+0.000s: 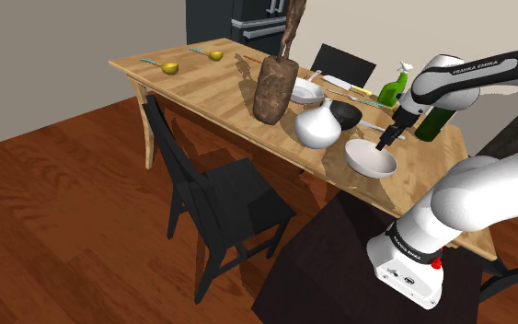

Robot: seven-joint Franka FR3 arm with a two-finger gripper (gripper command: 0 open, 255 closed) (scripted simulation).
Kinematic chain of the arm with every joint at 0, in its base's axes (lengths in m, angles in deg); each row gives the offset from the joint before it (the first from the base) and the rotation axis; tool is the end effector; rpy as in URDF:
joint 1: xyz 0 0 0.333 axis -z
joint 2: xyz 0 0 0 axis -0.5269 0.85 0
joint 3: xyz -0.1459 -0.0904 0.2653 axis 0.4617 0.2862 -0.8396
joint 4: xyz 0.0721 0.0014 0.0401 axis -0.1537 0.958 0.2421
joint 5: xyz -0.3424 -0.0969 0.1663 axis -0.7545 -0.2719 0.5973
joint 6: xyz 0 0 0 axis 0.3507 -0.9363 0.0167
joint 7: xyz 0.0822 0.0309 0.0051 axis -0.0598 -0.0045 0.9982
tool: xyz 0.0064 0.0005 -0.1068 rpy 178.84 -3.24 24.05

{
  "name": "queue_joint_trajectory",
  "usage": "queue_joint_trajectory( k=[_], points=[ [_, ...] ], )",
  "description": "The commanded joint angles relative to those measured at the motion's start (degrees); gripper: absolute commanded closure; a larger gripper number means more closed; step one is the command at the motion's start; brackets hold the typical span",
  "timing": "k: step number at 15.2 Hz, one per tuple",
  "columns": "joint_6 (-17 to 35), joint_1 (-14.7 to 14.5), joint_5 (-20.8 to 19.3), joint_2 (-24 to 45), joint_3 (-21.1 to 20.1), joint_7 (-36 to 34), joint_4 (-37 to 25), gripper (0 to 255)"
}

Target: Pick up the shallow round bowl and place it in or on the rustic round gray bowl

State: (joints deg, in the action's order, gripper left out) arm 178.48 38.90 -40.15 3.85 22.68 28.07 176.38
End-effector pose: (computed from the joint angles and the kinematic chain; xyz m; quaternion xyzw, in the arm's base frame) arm 0.2233 -0.3065 0.3298 -0.9972 0.0512 -0.0108 0.0533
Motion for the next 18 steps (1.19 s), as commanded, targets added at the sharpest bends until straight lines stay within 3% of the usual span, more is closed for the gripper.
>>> queue_joint_trajectory(
  k=[1,2,3,12,18],
  points=[
    [0.0,0.0,0.0,0.0,0.0,0.0,0.0,0],
    [0.0,0.0,0.0,0.0,0.0,0.0,0.0,0],
    [0.0,0.0,0.0,0.0,0.0,0.0,0.0,255],
    [0.0,0.0,0.0,0.0,0.0,0.0,0.0,255],
    [-6.0,1.3,0.1,-3.8,-3.1,-1.0,-2.2,255]
  ],
)
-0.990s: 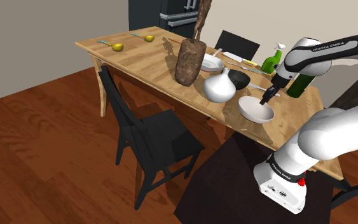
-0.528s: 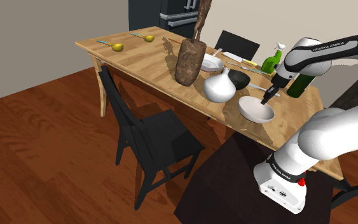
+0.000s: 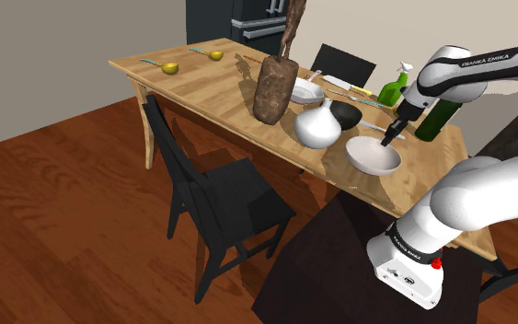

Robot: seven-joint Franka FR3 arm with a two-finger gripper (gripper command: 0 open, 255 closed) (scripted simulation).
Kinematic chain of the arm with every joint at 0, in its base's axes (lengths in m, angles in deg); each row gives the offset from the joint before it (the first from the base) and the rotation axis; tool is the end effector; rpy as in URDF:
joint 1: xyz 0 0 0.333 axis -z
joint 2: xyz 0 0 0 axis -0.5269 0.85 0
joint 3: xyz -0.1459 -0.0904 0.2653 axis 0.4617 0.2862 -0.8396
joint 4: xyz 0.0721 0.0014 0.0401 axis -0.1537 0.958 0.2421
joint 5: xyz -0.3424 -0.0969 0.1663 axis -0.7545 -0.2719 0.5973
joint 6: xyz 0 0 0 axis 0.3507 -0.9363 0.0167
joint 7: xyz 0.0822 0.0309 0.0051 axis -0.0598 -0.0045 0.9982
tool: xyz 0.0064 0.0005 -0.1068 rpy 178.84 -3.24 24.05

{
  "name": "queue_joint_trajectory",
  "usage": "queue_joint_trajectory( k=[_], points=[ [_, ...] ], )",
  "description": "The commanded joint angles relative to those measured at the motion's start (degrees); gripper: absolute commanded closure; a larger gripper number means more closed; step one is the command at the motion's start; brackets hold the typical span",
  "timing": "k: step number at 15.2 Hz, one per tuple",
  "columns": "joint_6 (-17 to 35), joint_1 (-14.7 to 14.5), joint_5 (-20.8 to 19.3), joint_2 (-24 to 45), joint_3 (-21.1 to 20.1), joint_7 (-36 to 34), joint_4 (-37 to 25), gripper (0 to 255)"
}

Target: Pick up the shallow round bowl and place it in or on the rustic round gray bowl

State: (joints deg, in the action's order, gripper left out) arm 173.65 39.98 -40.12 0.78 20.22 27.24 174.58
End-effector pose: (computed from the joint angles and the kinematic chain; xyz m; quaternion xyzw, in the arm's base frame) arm 0.2236 -0.3066 0.3551 -0.9972 0.0512 -0.0109 0.0533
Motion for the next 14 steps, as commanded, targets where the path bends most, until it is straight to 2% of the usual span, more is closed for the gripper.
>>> queue_joint_trajectory(
  k=[1,14],
  points=[
    [-2.2,0.4,0.1,-1.3,-1.1,-0.3,-0.9,255],
    [-13.8,1.3,1.8,-6.4,-6.3,-1.4,-7.4,255]
  ],
)
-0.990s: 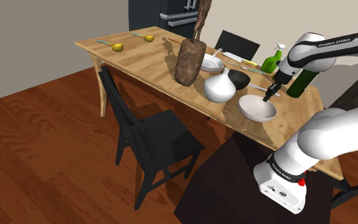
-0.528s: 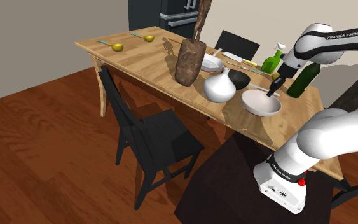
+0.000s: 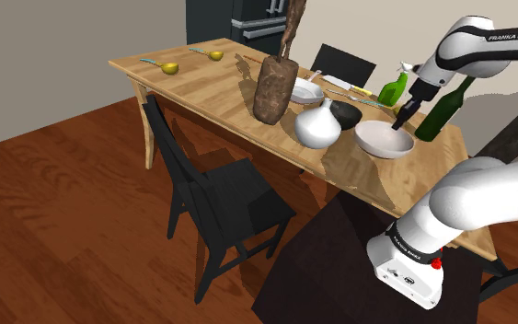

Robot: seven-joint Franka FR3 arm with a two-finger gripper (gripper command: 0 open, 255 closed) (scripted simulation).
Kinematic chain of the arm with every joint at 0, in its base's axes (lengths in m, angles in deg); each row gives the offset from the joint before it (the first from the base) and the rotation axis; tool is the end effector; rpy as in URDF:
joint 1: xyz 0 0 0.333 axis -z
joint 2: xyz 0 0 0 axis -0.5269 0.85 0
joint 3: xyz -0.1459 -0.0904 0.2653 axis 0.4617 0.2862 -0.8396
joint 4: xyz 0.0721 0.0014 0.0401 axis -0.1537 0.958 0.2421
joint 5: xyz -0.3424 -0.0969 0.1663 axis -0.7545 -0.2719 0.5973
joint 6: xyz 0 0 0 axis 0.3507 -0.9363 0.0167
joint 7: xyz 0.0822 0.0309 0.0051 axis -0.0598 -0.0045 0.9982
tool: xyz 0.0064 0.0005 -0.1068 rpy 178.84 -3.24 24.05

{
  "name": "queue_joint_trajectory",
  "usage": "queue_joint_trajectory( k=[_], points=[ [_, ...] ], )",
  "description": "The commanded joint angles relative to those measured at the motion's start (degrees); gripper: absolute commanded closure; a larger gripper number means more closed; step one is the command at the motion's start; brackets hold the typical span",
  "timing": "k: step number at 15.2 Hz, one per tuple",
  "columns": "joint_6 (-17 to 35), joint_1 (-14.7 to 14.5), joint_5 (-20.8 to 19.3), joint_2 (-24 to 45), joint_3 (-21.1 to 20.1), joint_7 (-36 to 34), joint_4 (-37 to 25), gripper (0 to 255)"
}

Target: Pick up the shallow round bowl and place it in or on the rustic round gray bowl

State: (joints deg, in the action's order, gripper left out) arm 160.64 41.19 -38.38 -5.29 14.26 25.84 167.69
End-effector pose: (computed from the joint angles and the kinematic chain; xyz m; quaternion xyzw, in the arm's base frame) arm 0.2240 -0.3064 0.4305 -0.9972 0.0512 -0.0108 0.0532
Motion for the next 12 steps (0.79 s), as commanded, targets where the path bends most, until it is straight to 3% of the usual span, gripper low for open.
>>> queue_joint_trajectory(
  k=[1,12],
  points=[
    [-1.7,0.1,0.3,-0.6,-0.7,-0.1,-1.1,255],
    [-10.4,-0.2,2.2,-2.1,-3.9,-0.5,-8.1,255]
  ],
)
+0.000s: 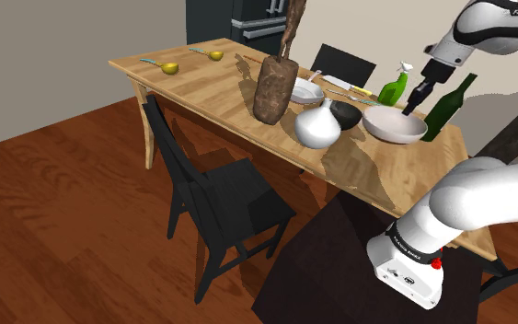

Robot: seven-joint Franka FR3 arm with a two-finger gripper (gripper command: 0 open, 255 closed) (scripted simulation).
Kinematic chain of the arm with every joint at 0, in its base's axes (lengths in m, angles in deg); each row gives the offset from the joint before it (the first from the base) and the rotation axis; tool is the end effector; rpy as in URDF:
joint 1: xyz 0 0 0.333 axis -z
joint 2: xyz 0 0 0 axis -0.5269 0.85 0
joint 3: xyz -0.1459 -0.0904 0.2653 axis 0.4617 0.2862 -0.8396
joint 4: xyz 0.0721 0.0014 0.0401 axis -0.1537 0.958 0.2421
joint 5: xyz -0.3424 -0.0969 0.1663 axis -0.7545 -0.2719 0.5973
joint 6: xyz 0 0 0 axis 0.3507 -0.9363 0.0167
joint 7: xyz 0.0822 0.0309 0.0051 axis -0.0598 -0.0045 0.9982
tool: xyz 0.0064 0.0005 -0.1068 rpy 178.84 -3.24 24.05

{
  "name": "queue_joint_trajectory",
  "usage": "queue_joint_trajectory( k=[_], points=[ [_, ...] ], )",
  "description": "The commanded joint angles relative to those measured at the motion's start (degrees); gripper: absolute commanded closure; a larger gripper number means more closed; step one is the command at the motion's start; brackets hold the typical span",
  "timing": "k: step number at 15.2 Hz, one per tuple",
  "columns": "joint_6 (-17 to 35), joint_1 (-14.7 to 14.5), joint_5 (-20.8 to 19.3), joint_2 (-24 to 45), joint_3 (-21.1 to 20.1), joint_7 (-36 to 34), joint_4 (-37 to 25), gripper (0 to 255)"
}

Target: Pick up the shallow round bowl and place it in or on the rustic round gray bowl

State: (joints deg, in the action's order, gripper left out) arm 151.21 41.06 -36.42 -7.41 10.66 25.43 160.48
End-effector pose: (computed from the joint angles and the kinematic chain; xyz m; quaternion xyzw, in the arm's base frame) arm 0.2228 -0.3065 0.4920 -0.9972 0.0513 -0.0108 0.0532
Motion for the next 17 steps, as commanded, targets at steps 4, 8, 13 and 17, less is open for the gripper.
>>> queue_joint_trajectory(
  k=[4,8,13,17],
  points=[
    [0.2,-3.9,2.8,7.3,2.3,1.3,-7.3,255],
    [1.2,-8.7,7.4,17.5,6.7,4.4,-16.2,255],
    [0.3,-13.3,17.1,32.7,13.3,11.1,-28.9,255],
    [-3.5,-12.0,28.6,47.5,16.8,18.2,-41.2,255]
  ],
)
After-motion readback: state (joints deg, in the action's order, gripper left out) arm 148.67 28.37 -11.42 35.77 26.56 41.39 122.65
